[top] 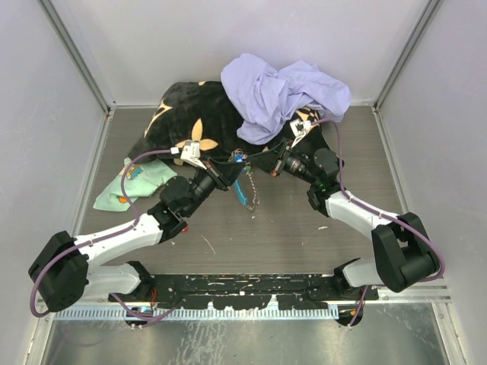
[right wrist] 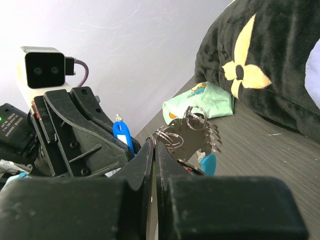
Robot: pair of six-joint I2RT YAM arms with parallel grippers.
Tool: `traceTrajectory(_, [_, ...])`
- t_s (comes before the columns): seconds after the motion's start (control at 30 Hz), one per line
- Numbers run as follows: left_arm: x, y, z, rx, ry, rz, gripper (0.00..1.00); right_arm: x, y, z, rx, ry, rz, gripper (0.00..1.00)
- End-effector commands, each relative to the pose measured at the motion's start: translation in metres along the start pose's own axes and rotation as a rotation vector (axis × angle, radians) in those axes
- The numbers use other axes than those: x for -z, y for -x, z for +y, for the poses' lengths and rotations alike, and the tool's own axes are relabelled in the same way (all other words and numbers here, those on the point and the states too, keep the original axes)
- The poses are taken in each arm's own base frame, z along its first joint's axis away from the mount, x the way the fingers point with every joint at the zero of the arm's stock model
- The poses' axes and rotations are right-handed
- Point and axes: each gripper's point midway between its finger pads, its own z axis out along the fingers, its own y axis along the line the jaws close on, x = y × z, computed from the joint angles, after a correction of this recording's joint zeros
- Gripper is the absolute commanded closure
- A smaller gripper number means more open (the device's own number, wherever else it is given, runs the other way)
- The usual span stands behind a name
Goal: Remove the keys from the keyring
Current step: Remove the key from the keyring.
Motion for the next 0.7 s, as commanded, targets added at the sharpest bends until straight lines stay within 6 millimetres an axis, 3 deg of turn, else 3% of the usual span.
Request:
traceTrajectory(0.0, [0.000,0.018,-0.024,-0.013,-0.060,-0.050,1.00,0.001,0.031,0.002,0.102,-0.022,-0.117,0.99])
traceTrajectory(0.27, [0.019,0.044,-0.022,-0.056,-0.033,-0.091,1.00,0.007,0.025,0.022,0.100,0.066,-0.091,0.99])
traceTrajectory(0.47, [0.024,0.050,-0.030,-0.062,-0.077,-0.071,1.00,0.009,0.021,0.041,0.106,0.153,-0.052,0.99])
traceTrajectory(0.67, [0.026,0.057,-0.043,-0.091,-0.118,-0.037,1.00,0.014,0.013,0.048,0.162,0.186,-0.007,0.91])
